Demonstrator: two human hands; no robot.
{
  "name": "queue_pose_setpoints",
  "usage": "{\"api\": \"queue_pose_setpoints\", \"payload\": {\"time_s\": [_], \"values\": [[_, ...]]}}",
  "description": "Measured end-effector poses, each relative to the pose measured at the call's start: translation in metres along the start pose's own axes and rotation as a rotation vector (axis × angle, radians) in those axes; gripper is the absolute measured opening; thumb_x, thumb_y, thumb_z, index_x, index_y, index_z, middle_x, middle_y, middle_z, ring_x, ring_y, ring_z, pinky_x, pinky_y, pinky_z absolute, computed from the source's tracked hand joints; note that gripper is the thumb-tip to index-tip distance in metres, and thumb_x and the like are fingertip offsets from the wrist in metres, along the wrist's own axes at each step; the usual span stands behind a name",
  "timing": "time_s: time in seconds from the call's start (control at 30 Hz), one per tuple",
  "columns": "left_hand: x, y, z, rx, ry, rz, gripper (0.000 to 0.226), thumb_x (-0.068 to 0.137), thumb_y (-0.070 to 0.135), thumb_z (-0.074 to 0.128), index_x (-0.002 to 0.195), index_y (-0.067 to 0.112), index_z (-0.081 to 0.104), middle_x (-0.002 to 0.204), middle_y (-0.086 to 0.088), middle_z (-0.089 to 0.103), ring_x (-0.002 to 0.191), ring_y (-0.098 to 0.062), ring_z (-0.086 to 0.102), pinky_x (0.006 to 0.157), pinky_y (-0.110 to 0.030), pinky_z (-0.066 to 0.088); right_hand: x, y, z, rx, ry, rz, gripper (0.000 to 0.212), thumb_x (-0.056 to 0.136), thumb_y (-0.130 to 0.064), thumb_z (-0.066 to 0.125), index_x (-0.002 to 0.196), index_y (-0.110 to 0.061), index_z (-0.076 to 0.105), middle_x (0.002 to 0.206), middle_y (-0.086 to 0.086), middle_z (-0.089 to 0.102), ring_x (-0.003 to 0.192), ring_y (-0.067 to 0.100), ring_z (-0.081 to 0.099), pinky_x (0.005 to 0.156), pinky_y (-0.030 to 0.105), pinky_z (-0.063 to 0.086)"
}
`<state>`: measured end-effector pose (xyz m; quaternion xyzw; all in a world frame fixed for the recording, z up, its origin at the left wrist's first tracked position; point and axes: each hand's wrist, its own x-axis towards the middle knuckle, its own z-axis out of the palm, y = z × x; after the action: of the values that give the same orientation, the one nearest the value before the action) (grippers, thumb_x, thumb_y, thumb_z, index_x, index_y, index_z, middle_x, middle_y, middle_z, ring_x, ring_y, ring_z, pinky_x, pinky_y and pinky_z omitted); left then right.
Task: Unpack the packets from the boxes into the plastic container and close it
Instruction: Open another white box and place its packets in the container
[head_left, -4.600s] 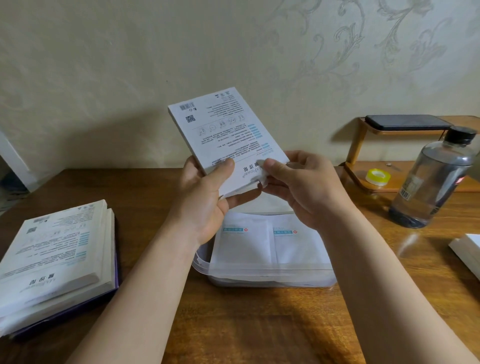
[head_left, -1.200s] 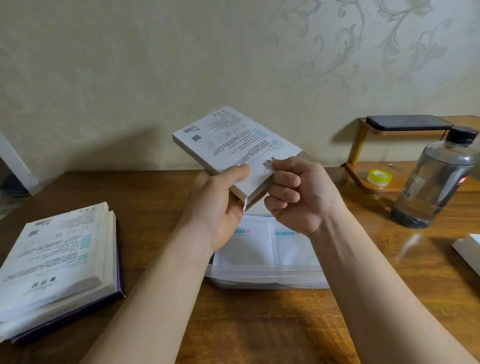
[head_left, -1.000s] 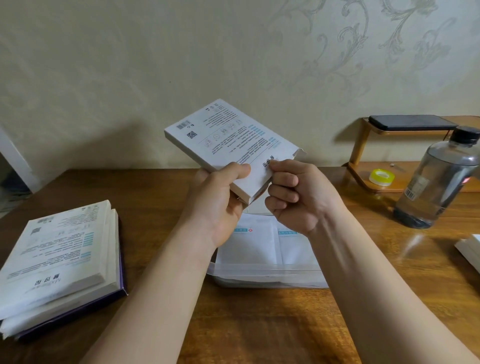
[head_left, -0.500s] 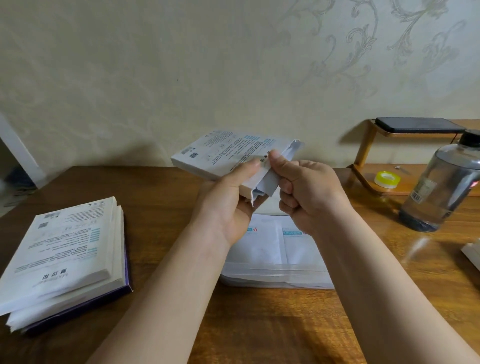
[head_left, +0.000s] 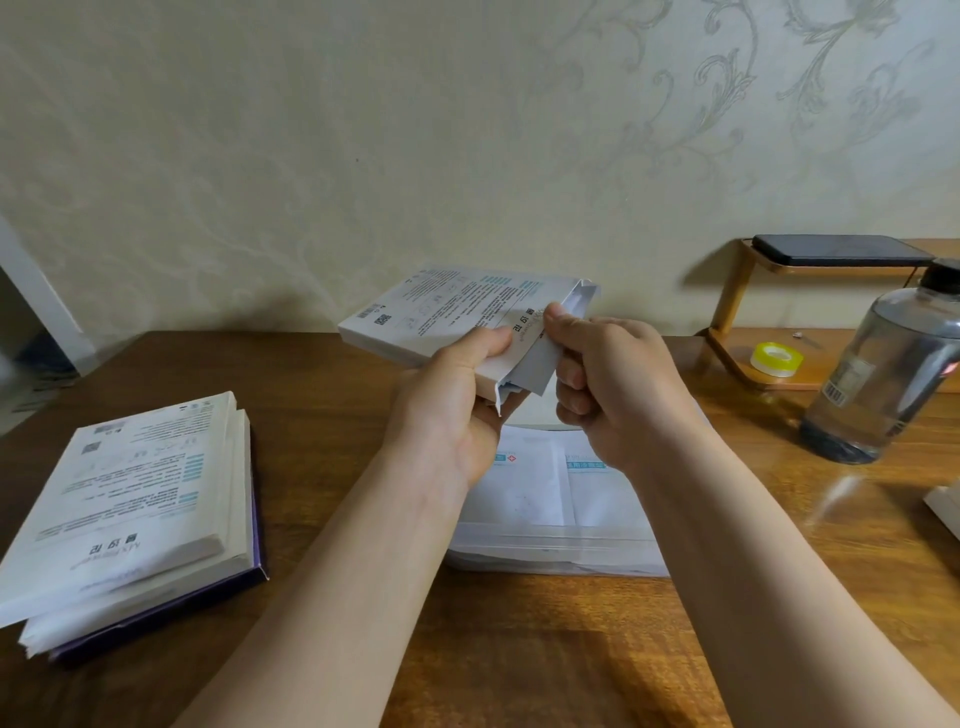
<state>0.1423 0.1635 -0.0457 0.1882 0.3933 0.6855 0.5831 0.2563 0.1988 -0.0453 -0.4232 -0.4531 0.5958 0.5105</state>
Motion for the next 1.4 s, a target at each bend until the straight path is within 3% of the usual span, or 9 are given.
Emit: {"api": "queue_pose_setpoints", "payload": {"time_s": [0.4, 0.57, 0.67, 0.73, 0.83, 1.0, 1.17, 1.27, 1.4], "values": [[0.001, 0.005, -0.003, -0.047, 0.01, 0.005, 0.021, 0.092, -0.005, 0.064, 0.085, 0.015, 0.064, 0.062, -0.004, 0.073, 0.052, -0.012, 0.071, 0.059, -0.028, 0.062, -0.002, -0.006, -0.001, -0.235, 0.204, -0.198, 0.026, 0.089, -0.009, 0.051, 0.086, 0.013, 0.063, 0.06, 0.026, 0.058, 0.037, 0.017, 0.044, 0.041, 0.028, 0.036], [0.005, 0.01, -0.007, -0.107, 0.021, -0.006, 0.02, 0.092, -0.008, 0.062, 0.087, 0.012, 0.063, 0.068, -0.009, 0.075, 0.055, -0.017, 0.073, 0.057, -0.031, 0.064, -0.004, -0.014, -0.007, -0.222, 0.182, -0.202, 0.022, 0.09, -0.005, 0.045, 0.092, 0.005, 0.064, 0.065, 0.016, 0.066, 0.044, 0.02, 0.054, 0.046, 0.031, 0.042], [0.013, 0.012, -0.013, -0.129, 0.043, -0.009, 0.023, 0.09, -0.009, 0.063, 0.098, 0.013, 0.064, 0.09, -0.013, 0.075, 0.075, -0.023, 0.075, 0.062, -0.035, 0.065, 0.0, -0.015, -0.023, -0.332, 0.128, -0.332, 0.046, 0.088, 0.004, 0.042, 0.126, -0.018, 0.055, 0.098, 0.011, 0.071, 0.067, 0.022, 0.067, 0.052, 0.034, 0.052], [0.017, 0.013, -0.016, -0.112, 0.055, -0.027, 0.021, 0.089, -0.008, 0.064, 0.097, 0.012, 0.064, 0.098, -0.013, 0.073, 0.088, -0.025, 0.073, 0.064, -0.035, 0.065, 0.007, -0.007, -0.035, -0.711, 0.077, -0.572, 0.076, 0.088, 0.005, 0.056, 0.144, -0.044, 0.04, 0.13, 0.003, 0.056, 0.096, 0.021, 0.067, 0.077, 0.034, 0.058], [0.017, 0.012, -0.015, -0.092, 0.051, -0.06, 0.019, 0.088, -0.009, 0.066, 0.092, 0.01, 0.064, 0.094, -0.012, 0.072, 0.093, -0.026, 0.071, 0.069, -0.036, 0.064, 0.016, 0.004, -0.042, -0.974, 0.093, -0.81, 0.055, 0.084, 0.001, 0.073, 0.126, -0.033, 0.067, 0.143, 0.009, 0.045, 0.117, 0.025, 0.059, 0.098, 0.037, 0.052], [0.022, 0.009, -0.018, -0.105, 0.083, -0.052, 0.033, 0.087, -0.008, 0.066, 0.116, 0.008, 0.066, 0.107, -0.014, 0.074, 0.096, -0.026, 0.072, 0.072, -0.036, 0.064, 0.016, -0.001, -0.048, -0.864, 0.016, -0.878, 0.02, 0.085, 0.002, 0.073, 0.097, -0.013, 0.079, 0.127, 0.002, 0.056, 0.107, 0.007, 0.057, 0.077, 0.01, 0.05], [0.025, 0.015, -0.023, -0.193, 0.089, -0.03, 0.032, 0.09, -0.01, 0.062, 0.119, 0.005, 0.063, 0.114, -0.017, 0.071, 0.103, -0.032, 0.071, 0.067, -0.038, 0.066, 0.011, -0.018, -0.06, -0.59, 0.065, -0.867, 0.011, 0.088, -0.006, 0.065, 0.097, -0.011, 0.069, 0.115, 0.009, 0.063, 0.1, 0.002, 0.062, 0.075, 0.01, 0.049], [0.027, 0.017, -0.027, -0.189, 0.094, 0.035, 0.032, 0.09, -0.012, 0.061, 0.115, 0.009, 0.061, 0.119, -0.016, 0.068, 0.104, -0.031, 0.07, 0.065, -0.035, 0.065, 0.009, -0.029, -0.069, -0.368, 0.133, -0.839, 0.016, 0.091, -0.015, 0.069, 0.081, -0.027, 0.066, 0.085, 0.004, 0.067, 0.079, 0.009, 0.062, 0.069, 0.024, 0.051], [0.032, 0.018, -0.031, -0.182, 0.112, 0.075, 0.032, 0.089, -0.012, 0.063, 0.114, 0.007, 0.063, 0.119, -0.017, 0.071, 0.107, -0.033, 0.071, 0.061, -0.032, 0.062, 0.004, -0.032, -0.067, -0.154, 0.111, -0.627, 0.013, 0.094, -0.006, 0.065, 0.088, -0.017, 0.068, 0.095, 0.016, 0.071, 0.09, 0.033, 0.073, 0.073, 0.05, 0.062]]}}
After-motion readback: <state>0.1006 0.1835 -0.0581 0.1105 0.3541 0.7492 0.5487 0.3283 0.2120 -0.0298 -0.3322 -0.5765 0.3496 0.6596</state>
